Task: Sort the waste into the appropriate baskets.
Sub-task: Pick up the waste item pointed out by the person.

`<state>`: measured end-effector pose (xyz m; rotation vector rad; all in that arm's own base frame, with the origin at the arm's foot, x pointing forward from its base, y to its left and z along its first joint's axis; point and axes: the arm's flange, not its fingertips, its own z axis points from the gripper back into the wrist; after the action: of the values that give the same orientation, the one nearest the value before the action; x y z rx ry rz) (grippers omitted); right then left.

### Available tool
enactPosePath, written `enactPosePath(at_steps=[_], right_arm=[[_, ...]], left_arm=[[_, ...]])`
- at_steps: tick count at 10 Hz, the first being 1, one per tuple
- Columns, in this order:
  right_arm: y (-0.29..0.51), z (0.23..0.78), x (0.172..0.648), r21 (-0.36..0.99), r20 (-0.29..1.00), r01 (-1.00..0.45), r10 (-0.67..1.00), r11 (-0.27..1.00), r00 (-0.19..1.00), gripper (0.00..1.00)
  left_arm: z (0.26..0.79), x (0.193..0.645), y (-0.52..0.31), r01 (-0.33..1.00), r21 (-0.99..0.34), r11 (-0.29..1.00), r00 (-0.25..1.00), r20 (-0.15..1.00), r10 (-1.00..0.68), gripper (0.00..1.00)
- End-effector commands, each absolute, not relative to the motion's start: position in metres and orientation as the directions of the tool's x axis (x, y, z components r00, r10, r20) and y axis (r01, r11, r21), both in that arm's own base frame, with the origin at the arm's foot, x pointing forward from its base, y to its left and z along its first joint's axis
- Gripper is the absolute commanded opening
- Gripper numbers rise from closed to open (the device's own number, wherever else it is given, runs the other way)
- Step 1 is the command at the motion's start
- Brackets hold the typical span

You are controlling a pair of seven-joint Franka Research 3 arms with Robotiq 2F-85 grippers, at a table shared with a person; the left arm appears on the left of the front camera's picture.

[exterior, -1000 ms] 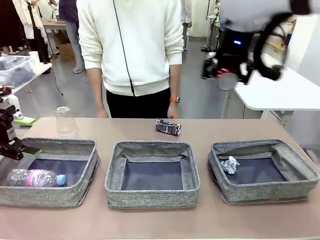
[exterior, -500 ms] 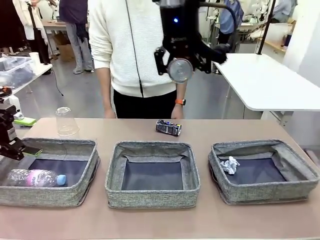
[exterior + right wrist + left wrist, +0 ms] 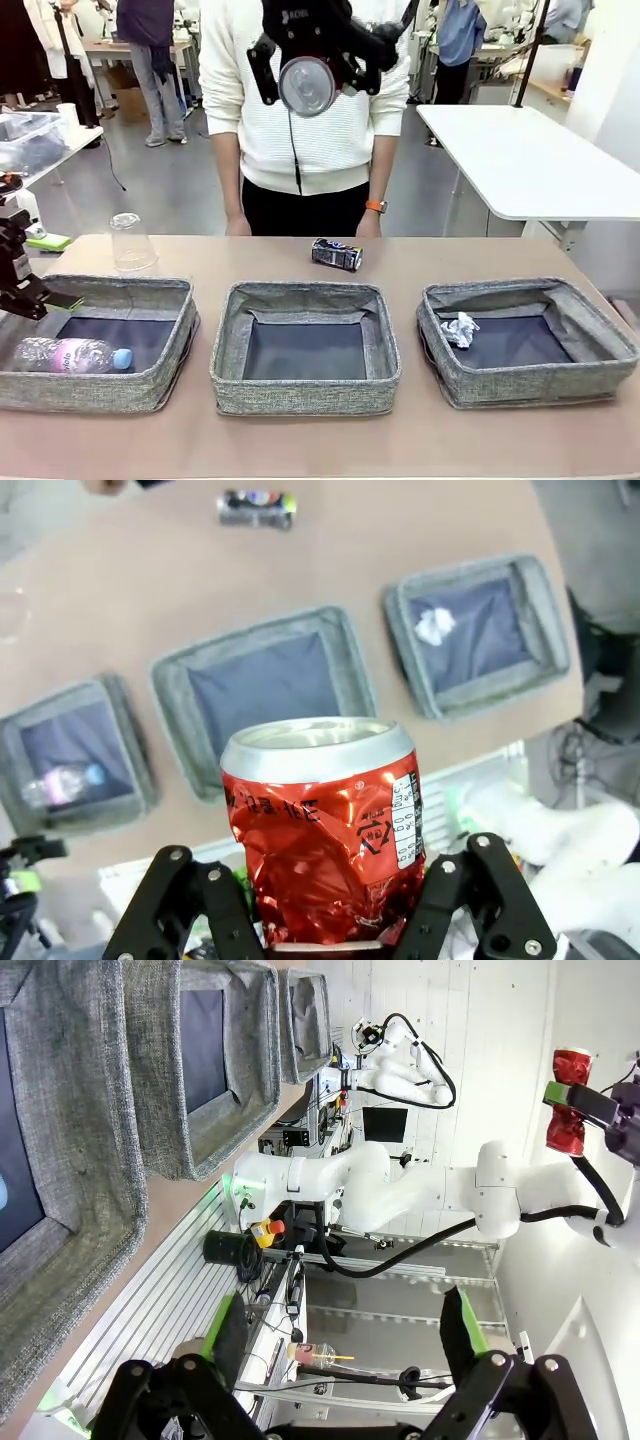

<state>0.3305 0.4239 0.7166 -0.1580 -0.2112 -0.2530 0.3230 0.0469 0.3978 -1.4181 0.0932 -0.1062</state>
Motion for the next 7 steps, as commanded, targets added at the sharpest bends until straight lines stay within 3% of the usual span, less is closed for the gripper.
enactPosePath(at_steps=[1,4,7], right_arm=[[0.427,0.734,0.333,-0.069,0.222,0.205,-0.186,0.976,0.957,0.00],[0.416,0.742,0.339,-0.010,0.209,0.240,-0.232,0.971,0.950,0.00],[0.424,0.737,0.331,-0.059,0.237,0.240,-0.220,0.969,0.946,0.00]], left_arm=[[0.399,0.321,0.048,0.024,-0.987,0.160,0.991,0.003,-0.132,1.00],[0.399,0.321,0.048,0.024,-0.987,0.160,0.991,0.003,-0.132,1.00],[0.399,0.321,0.048,0.024,-0.987,0.160,0.991,0.003,-0.132,1.00]])
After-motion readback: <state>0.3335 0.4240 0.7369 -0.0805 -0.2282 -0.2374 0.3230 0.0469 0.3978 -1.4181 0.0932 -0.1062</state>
